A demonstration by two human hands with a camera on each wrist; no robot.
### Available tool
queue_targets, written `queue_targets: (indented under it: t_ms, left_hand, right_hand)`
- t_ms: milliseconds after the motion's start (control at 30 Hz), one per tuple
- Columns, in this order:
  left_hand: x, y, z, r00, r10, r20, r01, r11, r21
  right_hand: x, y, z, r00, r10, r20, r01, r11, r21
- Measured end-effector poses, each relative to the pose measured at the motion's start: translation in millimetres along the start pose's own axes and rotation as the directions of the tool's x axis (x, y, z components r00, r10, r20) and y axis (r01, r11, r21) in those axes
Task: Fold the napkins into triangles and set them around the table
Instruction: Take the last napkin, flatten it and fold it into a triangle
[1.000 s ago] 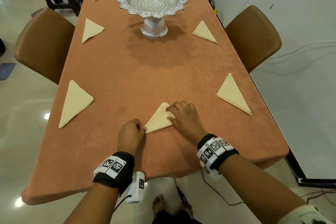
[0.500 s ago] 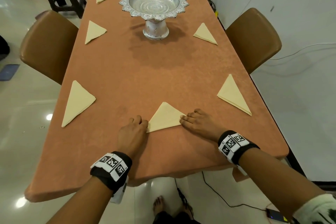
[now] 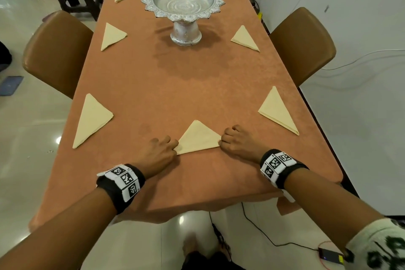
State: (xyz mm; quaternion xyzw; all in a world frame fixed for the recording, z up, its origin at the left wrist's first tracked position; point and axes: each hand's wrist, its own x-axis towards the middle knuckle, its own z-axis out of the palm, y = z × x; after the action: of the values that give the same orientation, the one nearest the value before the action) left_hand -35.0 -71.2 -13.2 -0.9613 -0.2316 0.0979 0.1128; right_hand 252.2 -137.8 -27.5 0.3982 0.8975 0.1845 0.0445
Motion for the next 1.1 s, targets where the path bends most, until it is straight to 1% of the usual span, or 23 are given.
queue_targets:
  t_ms: [67,133,233,300,333,467,533,633,700,767,833,900,933,967,1033,1067,1100]
  left_hand:
    - [-5.7,5.5,-0.2,0.996,0.024,-0.084,-0.027,0.999,-0.037]
    - [-18.1,18.3,1.3,0.986,0.028,-0.163,-0.042,0.995,-0.089]
    - [-34.0,36.3,4.2,0.977,-0.067,-0.2,0.022,0.975,-0.223]
    - [-34.3,39.8,8.0,0.971,-0.135,-0.196,0.078,0.959,-0.273]
    - [-32.7,40.2,10.1,0.971,-0.144,-0.191,0.088,0.957,-0.276]
    - [-26.1,36.3,16.3,0.973,-0.1,-0.209,0.052,0.973,-0.223]
    - [-28.0,34.3,13.9,0.967,-0.079,-0.242,0.032,0.981,-0.19]
    - [-38.2,38.5,4.6,0.942,-0.035,-0.333,-0.027,0.983,-0.181]
    - [-49.5,49.5,2.7,0.944,-0.008,-0.328,-0.055,0.982,-0.181]
    - [-60.2,65.7,10.2,0.954,-0.004,-0.298,-0.049,0.984,-0.169]
    - [-66.6,81.7,18.8,0.963,-0.077,-0.257,0.022,0.977,-0.21]
    - [-72.2,95.8,24.2,0.959,-0.178,-0.221,0.112,0.953,-0.283]
    - [-75.3,100.7,25.9,0.955,-0.22,-0.2,0.15,0.937,-0.315]
    - [-78.7,105.0,27.1,0.952,-0.253,-0.175,0.182,0.922,-0.342]
    - [-84.9,110.4,28.2,0.948,-0.291,-0.128,0.225,0.898,-0.378]
    - [-87.1,111.5,28.0,0.948,-0.302,-0.104,0.241,0.89,-0.388]
    - [-88.7,112.4,28.1,0.948,-0.308,-0.078,0.254,0.882,-0.398]
  right_hand:
    - [-10.2,-7.6,-5.4,1.0,0.005,-0.013,-0.004,0.999,0.053]
    - [-27.4,-22.0,-9.9,0.999,0.039,-0.036,-0.034,0.991,0.127]
    - [-49.6,-46.3,-12.2,0.991,0.121,-0.052,-0.109,0.975,0.193]
    - [-53.3,-54.3,-12.3,0.982,0.186,-0.046,-0.171,0.959,0.226]
    - [-52.2,-55.0,-12.9,0.976,0.213,-0.047,-0.196,0.95,0.243]
    - [-45.9,-48.9,-23.8,0.949,0.31,-0.062,-0.278,0.912,0.3]
    - [-47.5,-45.9,-28.1,0.952,0.296,-0.075,-0.263,0.921,0.288]
    - [-59.0,-49.0,-35.6,0.964,0.244,-0.108,-0.21,0.944,0.255]
    - [-72.4,-61.0,-38.2,0.967,0.23,-0.106,-0.201,0.951,0.235]
    - [-85.1,-76.7,-36.4,0.965,0.251,-0.083,-0.226,0.946,0.232]
    - [-92.8,-89.1,-29.7,0.96,0.275,-0.042,-0.259,0.939,0.225]
    - [-95.2,-95.5,-26.0,0.952,0.307,-0.005,-0.297,0.926,0.232]
    - [-93.5,-97.3,-29.2,0.936,0.352,0.003,-0.342,0.907,0.246]
    - [-90.4,-100.8,-34.2,0.907,0.421,0.003,-0.406,0.872,0.275]
    - [-74.3,-116.5,-49.5,0.816,0.577,-0.015,-0.527,0.755,0.39]
    - [-60.2,-127.5,-57.2,0.782,0.623,-0.001,-0.55,0.691,0.468]
    - [-43.0,-138.7,-62.6,0.773,0.633,0.03,-0.548,0.644,0.534]
